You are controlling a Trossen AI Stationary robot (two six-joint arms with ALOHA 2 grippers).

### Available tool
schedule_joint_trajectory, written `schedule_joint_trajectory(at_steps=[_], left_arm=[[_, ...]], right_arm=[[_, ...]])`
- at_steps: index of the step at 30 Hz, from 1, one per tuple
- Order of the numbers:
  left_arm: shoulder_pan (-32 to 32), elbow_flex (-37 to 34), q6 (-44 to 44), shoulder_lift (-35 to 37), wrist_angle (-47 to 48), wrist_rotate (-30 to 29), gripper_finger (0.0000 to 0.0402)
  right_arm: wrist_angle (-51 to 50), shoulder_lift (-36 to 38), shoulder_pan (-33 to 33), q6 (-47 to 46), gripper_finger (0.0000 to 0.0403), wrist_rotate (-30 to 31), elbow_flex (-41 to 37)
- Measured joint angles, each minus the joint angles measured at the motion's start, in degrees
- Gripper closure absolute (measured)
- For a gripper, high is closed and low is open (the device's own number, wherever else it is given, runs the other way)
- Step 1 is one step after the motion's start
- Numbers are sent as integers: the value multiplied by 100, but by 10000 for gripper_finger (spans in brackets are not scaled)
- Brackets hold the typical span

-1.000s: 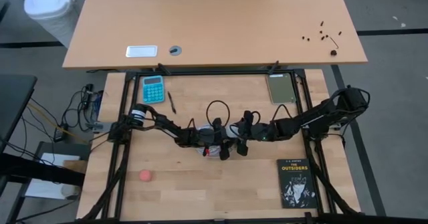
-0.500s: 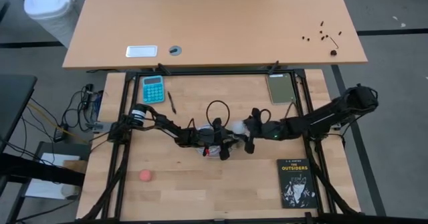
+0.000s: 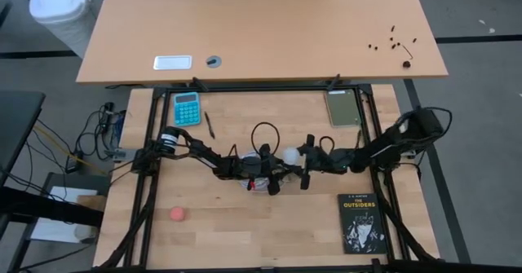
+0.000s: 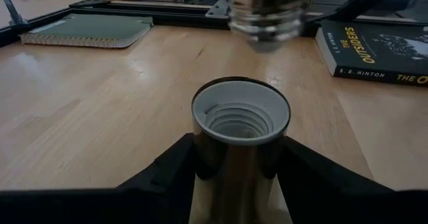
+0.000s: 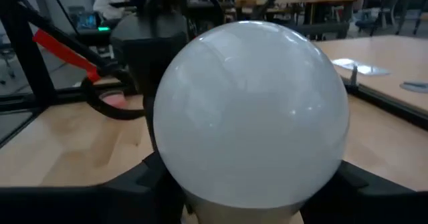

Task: Screw lightbulb
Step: Insert the white lightbulb into the desk lamp

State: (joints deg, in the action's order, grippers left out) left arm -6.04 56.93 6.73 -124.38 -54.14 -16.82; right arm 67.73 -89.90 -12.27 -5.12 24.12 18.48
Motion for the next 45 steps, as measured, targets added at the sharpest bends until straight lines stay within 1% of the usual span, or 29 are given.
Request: schedule_joint_trajectory(at_steps=[5,9,13,17,26,30,39,42,45], left_arm=[[0,-4,106,0,-30,0,219],[0,-4,108,0,-43,0,219],[0,-4,108,0,-43,-2,219],[0,-3,118,0,-34,-5,219],[4,2,93,-2,-122,-140,219],[7,2,98,-2,-73,-140,219],[4,2,101,-2,-50,-140,219],[4,2,101,-2,-30,-140,219],[4,2,101,-2,-11,-140,219]], right_arm=[[842,-660,19,134,166,33,16],[1152,-1083,44,41,167,92,-3],[1504,-1417,42,72,172,293,-35],[1733,-1595,29,-63,172,317,-150],[1718,-1587,-33,-138,170,330,-416],[1751,-1587,-33,-136,156,313,-435],[1667,-1585,-33,-123,100,71,-435],[1504,-1569,-31,-134,83,68,-438],[1159,-1365,-31,-161,68,66,-448]])
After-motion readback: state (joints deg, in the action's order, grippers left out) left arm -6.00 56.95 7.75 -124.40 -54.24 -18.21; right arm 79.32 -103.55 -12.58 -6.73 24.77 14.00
